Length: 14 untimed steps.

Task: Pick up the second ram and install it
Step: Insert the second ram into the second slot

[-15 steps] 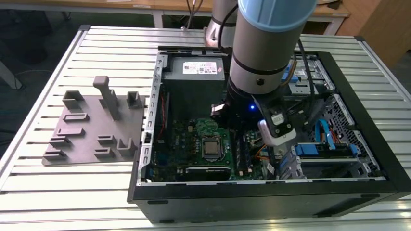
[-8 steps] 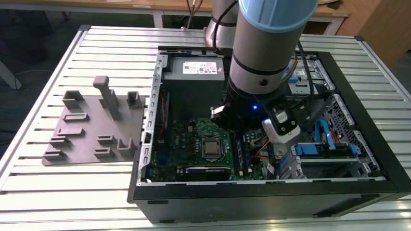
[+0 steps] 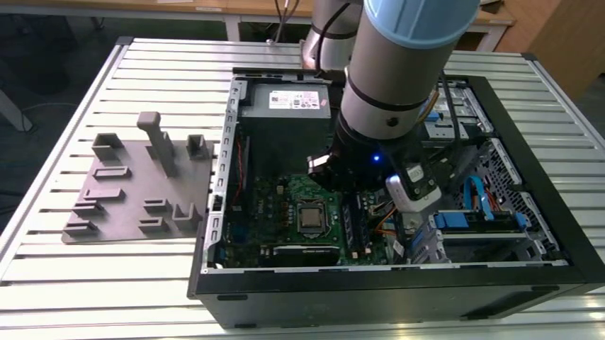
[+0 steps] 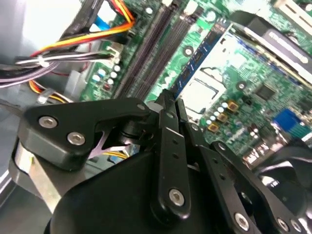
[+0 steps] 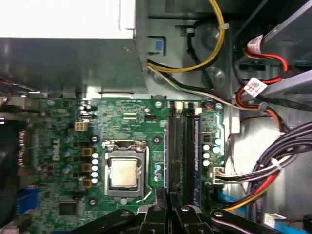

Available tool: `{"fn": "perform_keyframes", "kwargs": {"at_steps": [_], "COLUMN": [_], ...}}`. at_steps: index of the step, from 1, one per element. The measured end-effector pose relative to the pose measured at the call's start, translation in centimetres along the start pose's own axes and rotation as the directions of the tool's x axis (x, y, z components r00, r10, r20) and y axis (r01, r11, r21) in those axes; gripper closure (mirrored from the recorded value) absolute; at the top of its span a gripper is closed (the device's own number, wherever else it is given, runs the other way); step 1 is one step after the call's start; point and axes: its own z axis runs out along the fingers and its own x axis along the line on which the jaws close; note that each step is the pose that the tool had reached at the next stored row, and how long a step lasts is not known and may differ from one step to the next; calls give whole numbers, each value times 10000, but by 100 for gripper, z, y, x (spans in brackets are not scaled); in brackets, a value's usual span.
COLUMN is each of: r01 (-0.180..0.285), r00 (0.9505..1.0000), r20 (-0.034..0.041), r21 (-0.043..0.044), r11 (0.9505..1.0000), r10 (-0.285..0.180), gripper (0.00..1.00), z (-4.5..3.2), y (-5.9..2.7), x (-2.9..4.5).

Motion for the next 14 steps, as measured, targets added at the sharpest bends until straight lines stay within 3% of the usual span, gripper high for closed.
{"fn": "perform_keyframes", "kwargs": {"at_steps": [4,8,12,14], "r01": [418,465,-57,-109], "r00": [9991,9989,10000,9999], "r20": [-32,-34,-1,-8], "r21": [-1,-11,-17,-16], "r11": [9991,9989,10000,9999], "r10": [-418,-465,57,109], "gripper": [86,86,86,86], "z": [2,4,23,57], "y": [0,1,0,1], "x": [0,0,-1,-13]}}
